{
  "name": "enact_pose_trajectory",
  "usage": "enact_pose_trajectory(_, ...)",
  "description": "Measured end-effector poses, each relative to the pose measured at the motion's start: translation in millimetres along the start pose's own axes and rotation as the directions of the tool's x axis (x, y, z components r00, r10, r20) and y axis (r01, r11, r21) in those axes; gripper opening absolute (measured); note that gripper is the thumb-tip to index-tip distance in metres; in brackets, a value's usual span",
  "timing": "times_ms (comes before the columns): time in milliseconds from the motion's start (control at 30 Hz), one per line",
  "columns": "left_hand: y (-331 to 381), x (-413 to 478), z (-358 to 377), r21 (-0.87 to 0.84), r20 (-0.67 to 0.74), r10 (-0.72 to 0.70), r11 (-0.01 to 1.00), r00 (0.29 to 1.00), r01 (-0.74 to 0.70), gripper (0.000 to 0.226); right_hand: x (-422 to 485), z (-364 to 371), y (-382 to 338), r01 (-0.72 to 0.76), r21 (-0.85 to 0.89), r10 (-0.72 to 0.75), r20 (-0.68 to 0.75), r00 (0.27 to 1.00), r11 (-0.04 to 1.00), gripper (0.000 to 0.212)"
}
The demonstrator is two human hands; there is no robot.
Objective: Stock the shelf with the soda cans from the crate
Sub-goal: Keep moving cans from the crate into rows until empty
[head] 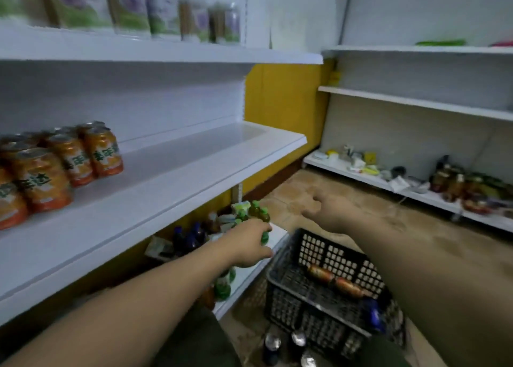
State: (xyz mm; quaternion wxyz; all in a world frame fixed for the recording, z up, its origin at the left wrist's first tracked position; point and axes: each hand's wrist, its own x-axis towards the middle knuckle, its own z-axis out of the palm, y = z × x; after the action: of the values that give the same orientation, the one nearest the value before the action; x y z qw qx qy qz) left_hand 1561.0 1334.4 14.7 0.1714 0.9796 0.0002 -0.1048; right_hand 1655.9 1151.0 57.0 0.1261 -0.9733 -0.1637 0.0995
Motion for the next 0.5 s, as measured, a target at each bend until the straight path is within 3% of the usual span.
enact_pose_trajectory(133, 31, 50, 43, 0.019, 0.15, 0.069, 0.997, 0.986, -0.072, 0.065, -2, 17, 65, -0.185, 0.01, 0.185, 0.05, 0.982, 0.983, 0.074)
enact_pose_trajectory(333, 48, 120, 113, 0.069, 0.274, 0.12, 0.987, 0.954, -0.144, 0.067, 16, 58, 149, -0.318, 0.031, 0.312, 0.119, 0.943, 0.948, 0.066)
enact_pose_trajectory(500, 54, 182, 178, 0.098, 0.362, 0.144, 0.977, 0.921, -0.192, 0.068, 48, 109, 214, -0.437, 0.081, 0.409, 0.234, 0.882, 0.896, 0.074)
